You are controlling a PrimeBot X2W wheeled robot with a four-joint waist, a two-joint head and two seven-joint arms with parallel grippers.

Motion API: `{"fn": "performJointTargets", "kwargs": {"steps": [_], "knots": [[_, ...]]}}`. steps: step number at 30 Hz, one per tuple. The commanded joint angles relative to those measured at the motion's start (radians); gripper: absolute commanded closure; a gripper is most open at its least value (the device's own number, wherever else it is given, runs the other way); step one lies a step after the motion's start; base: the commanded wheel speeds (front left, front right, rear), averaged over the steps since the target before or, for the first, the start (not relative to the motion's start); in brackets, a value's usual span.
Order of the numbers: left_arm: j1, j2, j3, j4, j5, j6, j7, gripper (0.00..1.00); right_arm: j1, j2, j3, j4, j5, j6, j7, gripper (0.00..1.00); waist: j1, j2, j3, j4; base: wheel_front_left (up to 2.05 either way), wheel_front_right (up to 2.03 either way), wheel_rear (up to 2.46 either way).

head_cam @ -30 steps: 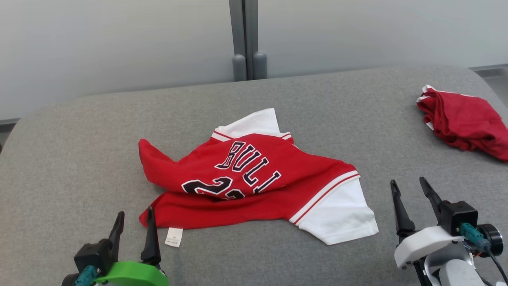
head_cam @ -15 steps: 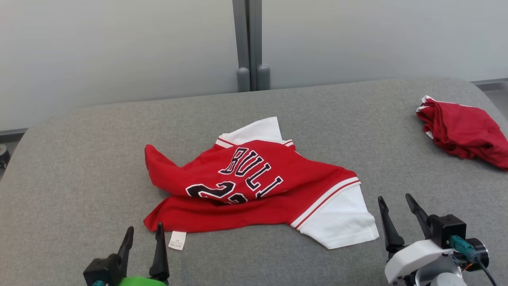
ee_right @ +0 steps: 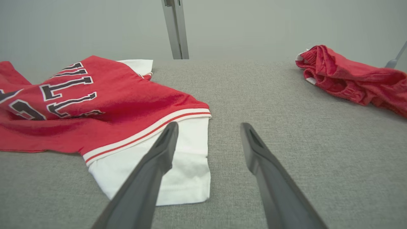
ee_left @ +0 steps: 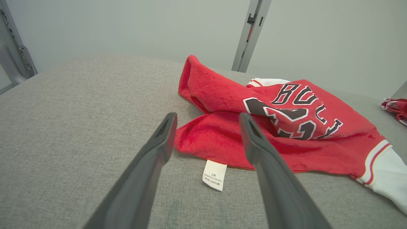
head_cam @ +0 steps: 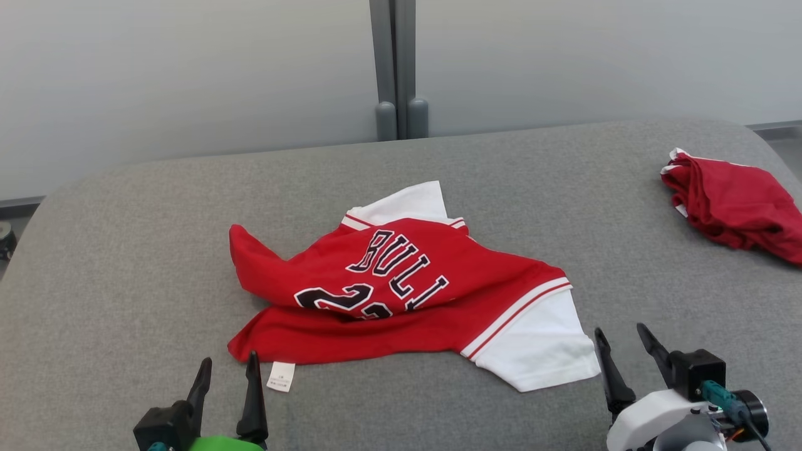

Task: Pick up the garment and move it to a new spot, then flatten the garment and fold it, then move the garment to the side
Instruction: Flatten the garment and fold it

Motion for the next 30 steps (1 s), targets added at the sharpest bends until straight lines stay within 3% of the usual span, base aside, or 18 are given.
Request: {"fn": "performJointTargets", "kwargs": {"steps": [1,19,21,25,26,30], "knots": [[-0.006,0.001,0.001,0.004,0.004,0.002,0.000,0.00,0.002,-0.003,-0.006,0.018,-0.011,-0.002,-0.001,0.00,0.0000,0.0000,0.004,0.003,0.00,0.00,0.00],[-0.034,0.001,-0.005,0.052,0.002,0.000,0.000,0.00,-0.138,-0.003,0.028,0.344,-0.001,-0.002,0.082,0.00,0.0000,0.0000,0.064,0.060,0.00,0.00,0.00],[-0.042,0.001,-0.006,0.064,0.001,-0.003,0.000,0.00,-0.156,-0.003,0.031,0.370,-0.001,-0.002,0.079,0.12,0.0000,0.0000,0.070,0.061,0.00,0.00,0.00],[-0.054,0.003,-0.010,0.088,-0.004,-0.009,0.000,0.00,-0.191,-0.003,0.041,0.415,0.002,-0.002,0.071,0.78,0.0000,0.0000,0.080,0.061,0.00,0.00,0.00],[-0.058,0.004,-0.013,0.098,-0.005,-0.012,0.000,0.00,-0.201,-0.002,0.048,0.421,0.006,-0.001,0.068,1.00,0.0000,0.0000,0.082,0.059,0.00,0.00,0.00],[-0.080,0.009,-0.026,0.129,-0.010,-0.020,0.005,0.00,-0.226,-0.003,0.056,0.413,0.019,-0.001,0.041,1.00,0.0000,0.0000,0.089,0.051,0.00,0.00,0.00]]}}
